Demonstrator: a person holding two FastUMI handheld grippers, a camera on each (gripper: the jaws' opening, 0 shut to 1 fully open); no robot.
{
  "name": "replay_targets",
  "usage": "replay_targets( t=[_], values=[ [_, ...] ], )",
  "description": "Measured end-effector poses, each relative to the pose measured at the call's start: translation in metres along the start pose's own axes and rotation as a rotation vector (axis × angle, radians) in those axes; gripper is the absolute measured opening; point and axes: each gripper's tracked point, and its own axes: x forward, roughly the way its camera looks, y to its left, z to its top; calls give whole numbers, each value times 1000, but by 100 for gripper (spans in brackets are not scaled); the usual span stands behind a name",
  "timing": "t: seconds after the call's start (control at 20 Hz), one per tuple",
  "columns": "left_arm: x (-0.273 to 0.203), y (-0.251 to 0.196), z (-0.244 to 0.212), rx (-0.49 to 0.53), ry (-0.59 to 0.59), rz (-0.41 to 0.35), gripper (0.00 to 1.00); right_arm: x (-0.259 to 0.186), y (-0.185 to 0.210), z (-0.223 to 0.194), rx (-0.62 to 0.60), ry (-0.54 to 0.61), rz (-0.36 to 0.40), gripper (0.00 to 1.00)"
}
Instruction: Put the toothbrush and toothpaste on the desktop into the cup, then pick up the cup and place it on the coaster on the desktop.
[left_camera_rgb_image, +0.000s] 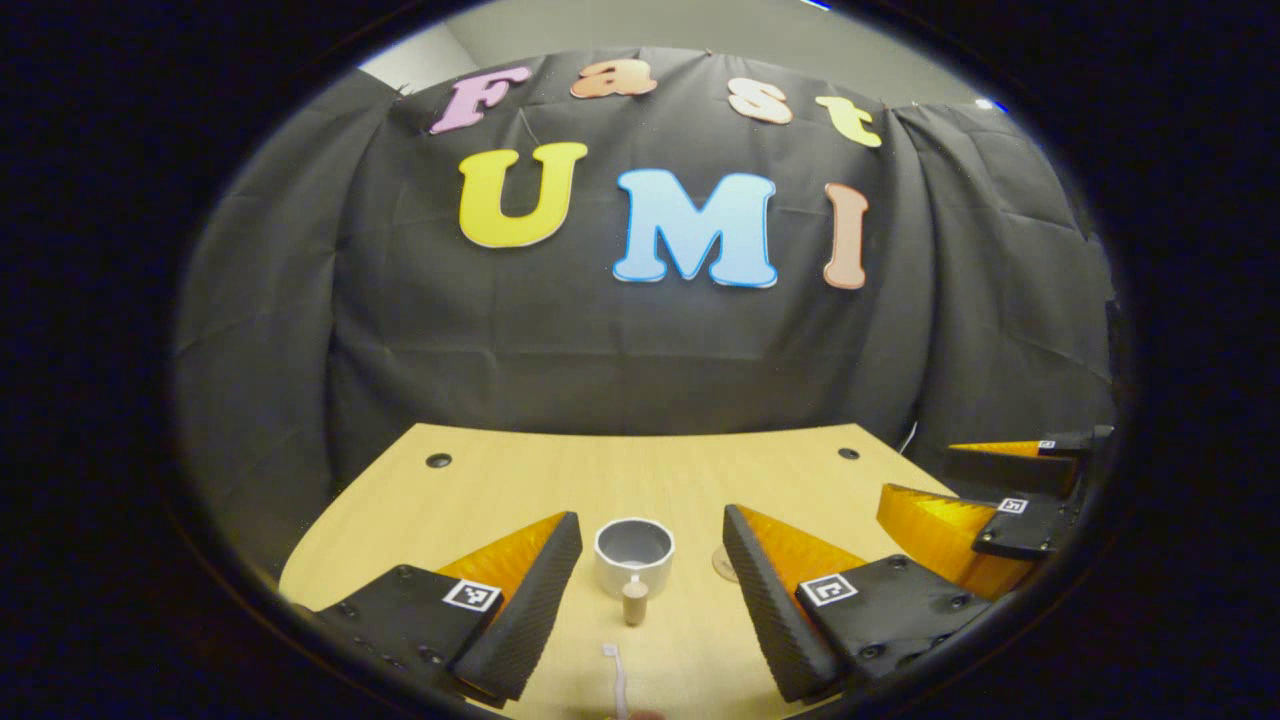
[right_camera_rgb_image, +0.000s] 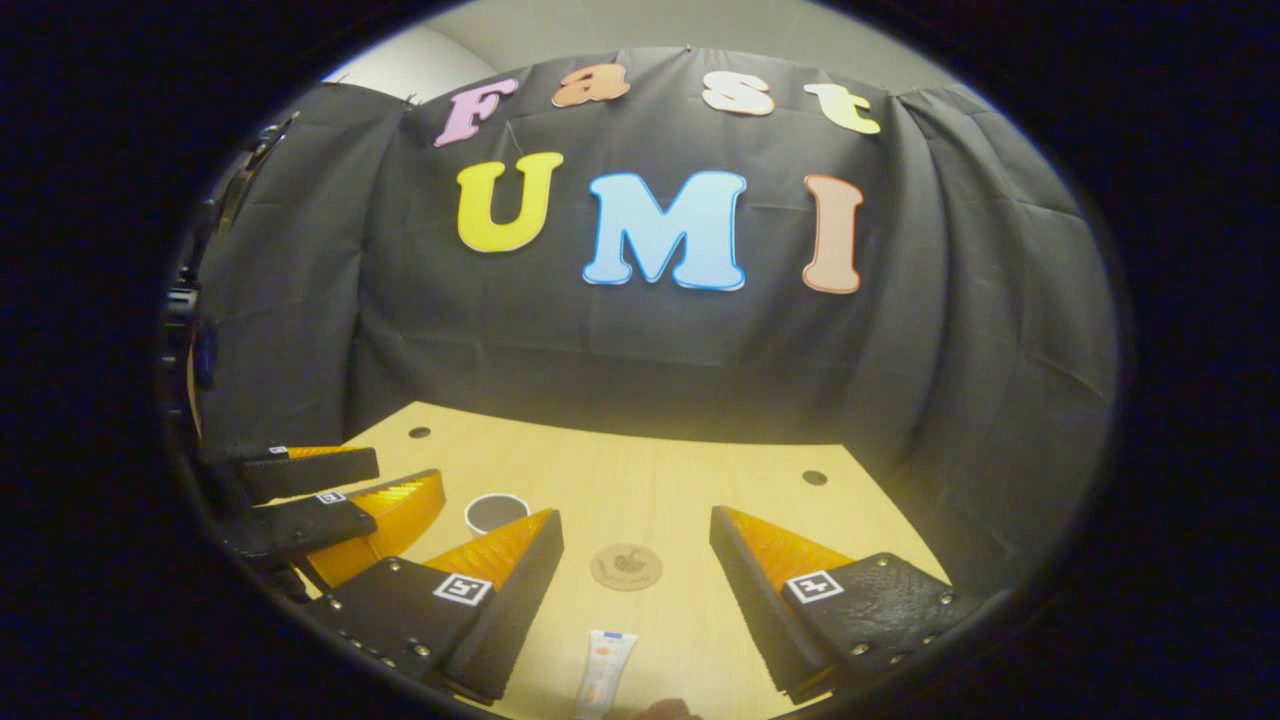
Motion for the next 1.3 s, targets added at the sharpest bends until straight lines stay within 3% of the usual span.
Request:
replay_targets(
  t=[0.45, 1.3],
  values=[
    [24, 4, -87, -27, 325, -6, 93, 18, 11, -69, 52, 287, 40, 92],
    [-2, 18, -244, -68, 950, 7, 95, 15, 44, -191, 140, 795, 125, 93]
  ],
)
